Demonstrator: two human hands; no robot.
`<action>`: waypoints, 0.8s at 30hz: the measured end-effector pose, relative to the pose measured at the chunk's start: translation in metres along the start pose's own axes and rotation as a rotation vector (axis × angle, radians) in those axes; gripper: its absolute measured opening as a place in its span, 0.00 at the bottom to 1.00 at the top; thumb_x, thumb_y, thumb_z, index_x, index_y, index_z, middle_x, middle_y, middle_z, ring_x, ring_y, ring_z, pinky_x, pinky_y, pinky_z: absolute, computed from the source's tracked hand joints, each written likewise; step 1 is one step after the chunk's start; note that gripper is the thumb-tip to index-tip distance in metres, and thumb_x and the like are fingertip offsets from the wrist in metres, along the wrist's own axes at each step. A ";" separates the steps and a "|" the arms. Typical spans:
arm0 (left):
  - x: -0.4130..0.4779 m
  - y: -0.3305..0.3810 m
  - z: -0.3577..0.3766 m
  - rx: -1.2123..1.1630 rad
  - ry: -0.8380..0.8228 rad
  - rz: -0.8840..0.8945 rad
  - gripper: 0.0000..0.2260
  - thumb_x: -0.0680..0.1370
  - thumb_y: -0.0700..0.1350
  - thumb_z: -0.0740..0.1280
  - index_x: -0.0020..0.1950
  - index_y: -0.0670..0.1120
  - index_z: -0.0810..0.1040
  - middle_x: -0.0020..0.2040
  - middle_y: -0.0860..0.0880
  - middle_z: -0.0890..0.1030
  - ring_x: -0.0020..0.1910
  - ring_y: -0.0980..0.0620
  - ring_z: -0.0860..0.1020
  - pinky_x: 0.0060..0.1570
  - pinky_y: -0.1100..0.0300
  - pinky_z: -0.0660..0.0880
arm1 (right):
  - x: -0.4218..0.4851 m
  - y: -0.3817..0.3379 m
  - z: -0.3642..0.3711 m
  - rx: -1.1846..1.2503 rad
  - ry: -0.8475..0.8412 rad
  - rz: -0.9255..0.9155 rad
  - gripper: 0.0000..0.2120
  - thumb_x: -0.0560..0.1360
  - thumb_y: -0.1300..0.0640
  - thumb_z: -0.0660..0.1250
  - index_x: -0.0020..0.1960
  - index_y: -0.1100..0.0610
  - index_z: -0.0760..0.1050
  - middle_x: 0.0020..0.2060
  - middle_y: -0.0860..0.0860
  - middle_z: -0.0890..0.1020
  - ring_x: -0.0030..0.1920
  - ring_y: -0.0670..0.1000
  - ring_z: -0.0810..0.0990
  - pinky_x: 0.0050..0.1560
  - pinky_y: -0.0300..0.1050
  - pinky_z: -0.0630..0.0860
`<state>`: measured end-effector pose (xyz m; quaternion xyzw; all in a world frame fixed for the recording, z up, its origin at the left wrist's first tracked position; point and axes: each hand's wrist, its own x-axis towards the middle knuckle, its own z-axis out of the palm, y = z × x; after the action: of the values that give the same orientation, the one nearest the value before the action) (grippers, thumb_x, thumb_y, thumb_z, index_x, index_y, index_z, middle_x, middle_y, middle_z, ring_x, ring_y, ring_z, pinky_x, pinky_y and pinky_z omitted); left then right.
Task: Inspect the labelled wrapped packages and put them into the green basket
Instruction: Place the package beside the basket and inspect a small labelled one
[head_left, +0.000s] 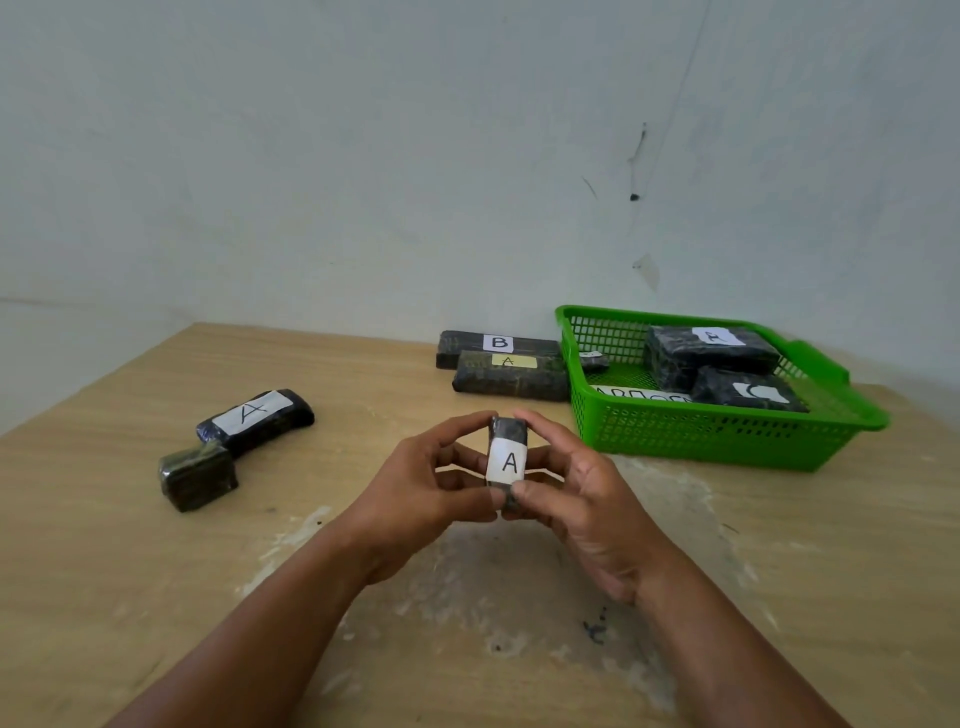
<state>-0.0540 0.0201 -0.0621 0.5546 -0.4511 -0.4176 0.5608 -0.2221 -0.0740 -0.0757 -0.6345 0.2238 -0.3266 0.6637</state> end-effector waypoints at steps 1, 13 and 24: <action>0.000 0.001 0.000 -0.009 0.000 0.003 0.34 0.72 0.28 0.76 0.73 0.52 0.75 0.55 0.35 0.82 0.45 0.46 0.86 0.44 0.58 0.81 | -0.001 -0.001 0.000 -0.009 -0.016 -0.001 0.33 0.75 0.69 0.74 0.74 0.45 0.73 0.53 0.57 0.85 0.54 0.55 0.86 0.56 0.53 0.85; 0.002 -0.001 -0.006 -0.138 -0.049 -0.044 0.28 0.69 0.40 0.79 0.68 0.49 0.80 0.50 0.41 0.83 0.47 0.45 0.85 0.46 0.57 0.80 | -0.004 -0.006 -0.004 0.082 -0.139 0.033 0.36 0.70 0.67 0.76 0.75 0.54 0.71 0.60 0.57 0.85 0.60 0.57 0.84 0.62 0.53 0.82; 0.004 -0.007 -0.008 -0.165 -0.033 0.052 0.25 0.65 0.51 0.79 0.60 0.43 0.85 0.57 0.39 0.86 0.62 0.40 0.82 0.67 0.47 0.76 | -0.004 -0.007 -0.001 0.116 -0.133 0.093 0.17 0.74 0.57 0.75 0.60 0.62 0.84 0.50 0.63 0.82 0.46 0.55 0.83 0.46 0.46 0.83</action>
<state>-0.0454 0.0180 -0.0687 0.4874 -0.4387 -0.4478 0.6078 -0.2268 -0.0721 -0.0699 -0.6044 0.1892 -0.2649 0.7271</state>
